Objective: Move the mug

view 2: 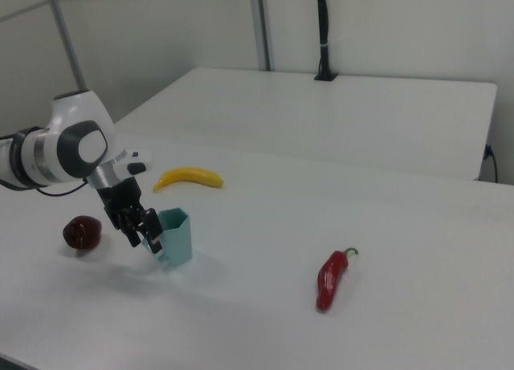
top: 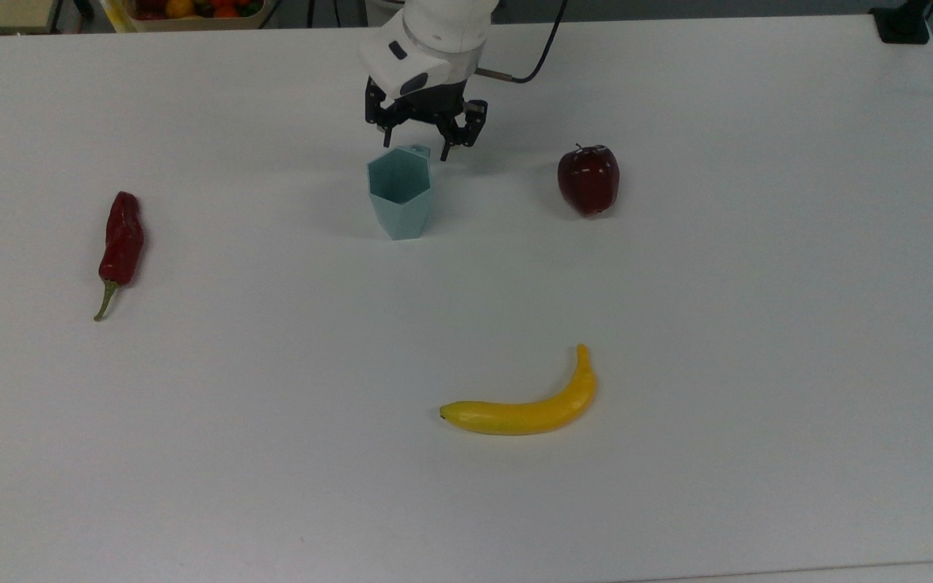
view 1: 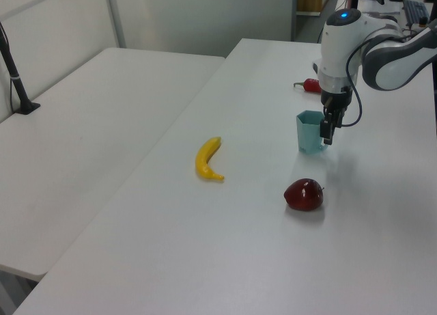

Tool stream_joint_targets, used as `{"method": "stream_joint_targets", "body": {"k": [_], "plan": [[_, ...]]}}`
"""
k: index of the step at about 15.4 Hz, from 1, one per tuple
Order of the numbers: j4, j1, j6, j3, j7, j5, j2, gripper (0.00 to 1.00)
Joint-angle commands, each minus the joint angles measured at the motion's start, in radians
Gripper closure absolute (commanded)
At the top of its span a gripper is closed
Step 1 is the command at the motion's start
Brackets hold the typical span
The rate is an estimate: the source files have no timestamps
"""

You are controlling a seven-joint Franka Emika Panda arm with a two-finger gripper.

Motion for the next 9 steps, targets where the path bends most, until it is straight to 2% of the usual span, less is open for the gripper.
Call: {"method": "stream_joint_targets", "body": {"k": [1, 3, 6, 9], "plan": [[0.132, 0.041, -0.206, -0.004, -0.073, -0.012, -0.018, 0.0], [0.242, 0.041, -0.322, -0.003, -0.162, 0.007, -0.017, 0.0], [0.365, 0.037, -0.413, -0.006, -0.183, 0.042, -0.028, 0.0], [0.484, 0.02, -0.497, -0.025, -0.225, 0.114, -0.029, 0.0]]}}
